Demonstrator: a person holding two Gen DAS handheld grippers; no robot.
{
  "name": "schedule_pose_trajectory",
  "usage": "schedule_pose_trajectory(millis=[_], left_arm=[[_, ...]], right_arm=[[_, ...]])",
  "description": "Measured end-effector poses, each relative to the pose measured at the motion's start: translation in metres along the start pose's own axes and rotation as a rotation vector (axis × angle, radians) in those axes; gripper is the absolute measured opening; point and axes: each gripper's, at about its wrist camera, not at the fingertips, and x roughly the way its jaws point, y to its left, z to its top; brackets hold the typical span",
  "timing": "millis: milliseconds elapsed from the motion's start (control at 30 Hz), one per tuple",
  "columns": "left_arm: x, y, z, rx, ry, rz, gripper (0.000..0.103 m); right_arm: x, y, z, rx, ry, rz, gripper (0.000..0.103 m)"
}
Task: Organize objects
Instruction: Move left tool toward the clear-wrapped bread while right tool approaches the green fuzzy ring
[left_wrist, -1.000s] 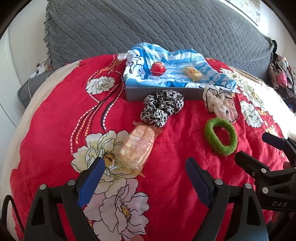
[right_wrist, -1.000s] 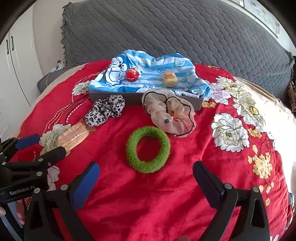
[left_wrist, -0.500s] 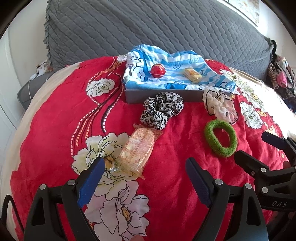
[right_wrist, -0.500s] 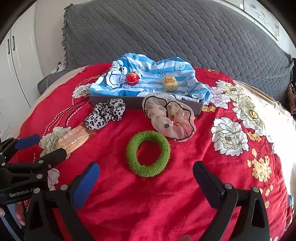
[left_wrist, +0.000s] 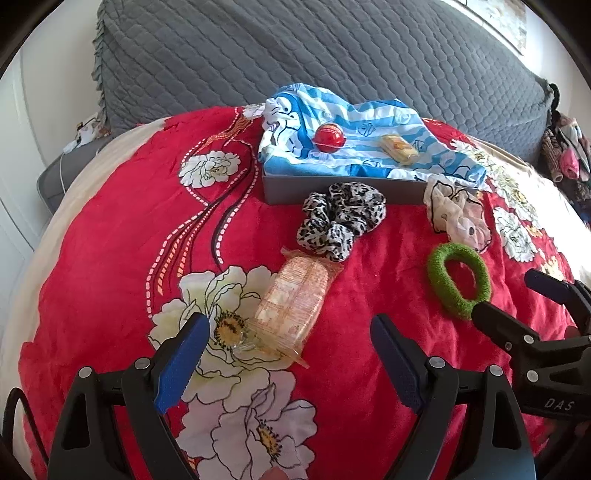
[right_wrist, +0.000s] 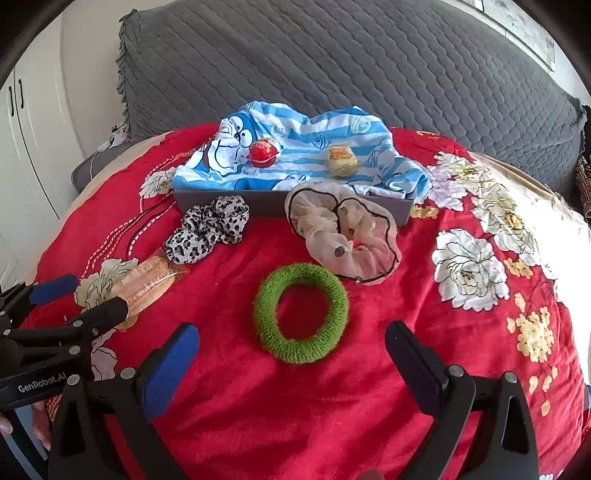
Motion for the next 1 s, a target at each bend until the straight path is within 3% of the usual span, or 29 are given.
schedule_pose_trajectory(millis=[633,1000], left_arm=[[0.019,0.002,0.007,-0.003,0.010,-0.013,0.090],[0.028,0.007,0.012,-0.005,0.011,-0.006,0.089]], right_arm=[[0.018,-0.005,0.003,0.028,0.027,-0.018,0.102],[0.024,0.006,0.005,-0.035,0.014,-0.052,0.102]])
